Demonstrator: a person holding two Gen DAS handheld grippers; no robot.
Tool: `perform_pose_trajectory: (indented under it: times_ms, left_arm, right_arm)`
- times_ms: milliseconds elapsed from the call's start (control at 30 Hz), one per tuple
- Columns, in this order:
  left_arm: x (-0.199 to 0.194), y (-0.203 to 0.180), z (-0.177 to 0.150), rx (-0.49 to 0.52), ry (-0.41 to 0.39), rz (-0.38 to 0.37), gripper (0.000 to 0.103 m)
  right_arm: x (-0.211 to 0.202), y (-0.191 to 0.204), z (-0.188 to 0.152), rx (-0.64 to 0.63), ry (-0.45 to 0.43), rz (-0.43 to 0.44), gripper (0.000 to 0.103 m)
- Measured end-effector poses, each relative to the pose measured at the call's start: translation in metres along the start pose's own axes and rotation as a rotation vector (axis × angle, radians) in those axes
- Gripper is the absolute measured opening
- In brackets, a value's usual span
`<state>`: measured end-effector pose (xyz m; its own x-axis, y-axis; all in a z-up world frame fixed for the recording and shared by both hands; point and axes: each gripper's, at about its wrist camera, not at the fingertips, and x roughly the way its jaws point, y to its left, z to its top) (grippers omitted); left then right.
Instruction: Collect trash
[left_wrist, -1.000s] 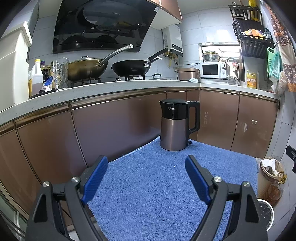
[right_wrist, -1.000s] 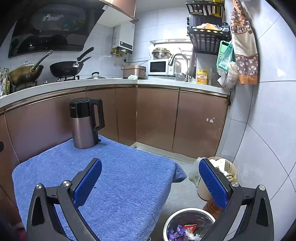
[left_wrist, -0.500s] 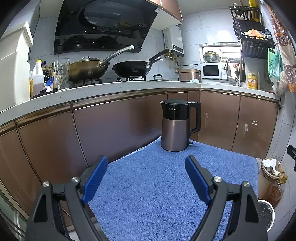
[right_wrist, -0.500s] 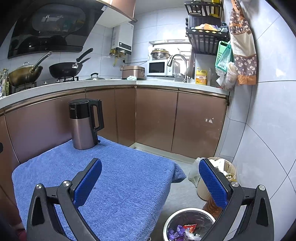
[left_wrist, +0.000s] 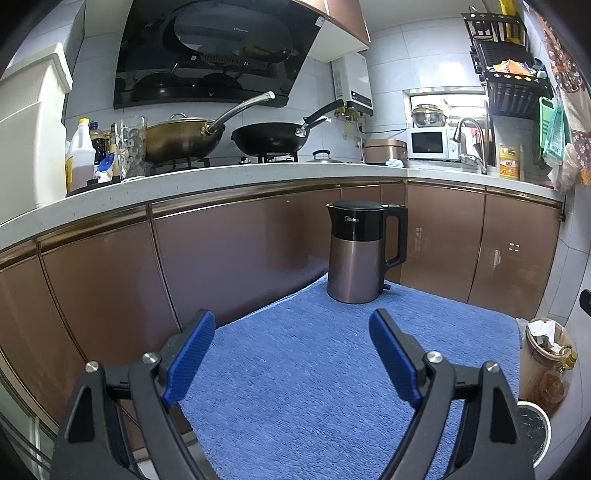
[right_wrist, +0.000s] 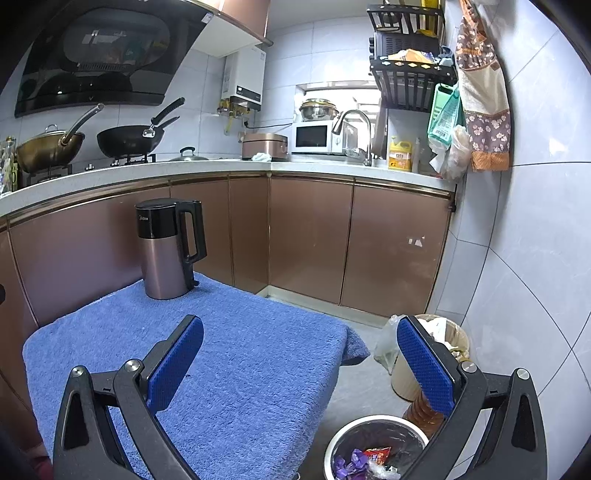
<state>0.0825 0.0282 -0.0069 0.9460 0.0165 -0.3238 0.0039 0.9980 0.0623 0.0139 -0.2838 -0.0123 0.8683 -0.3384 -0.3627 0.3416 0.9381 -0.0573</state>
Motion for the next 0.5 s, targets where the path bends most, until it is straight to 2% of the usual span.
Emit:
perform_pose_trajectory:
  times_ms: [500]
  left_arm:
    - [-0.0016, -0.0027, -0.0011, 0.006, -0.001, 0.002, 0.085]
  right_arm:
    - [-0.0026, -0.0031, 0.0005, 0.004, -0.004, -0.002, 0.103]
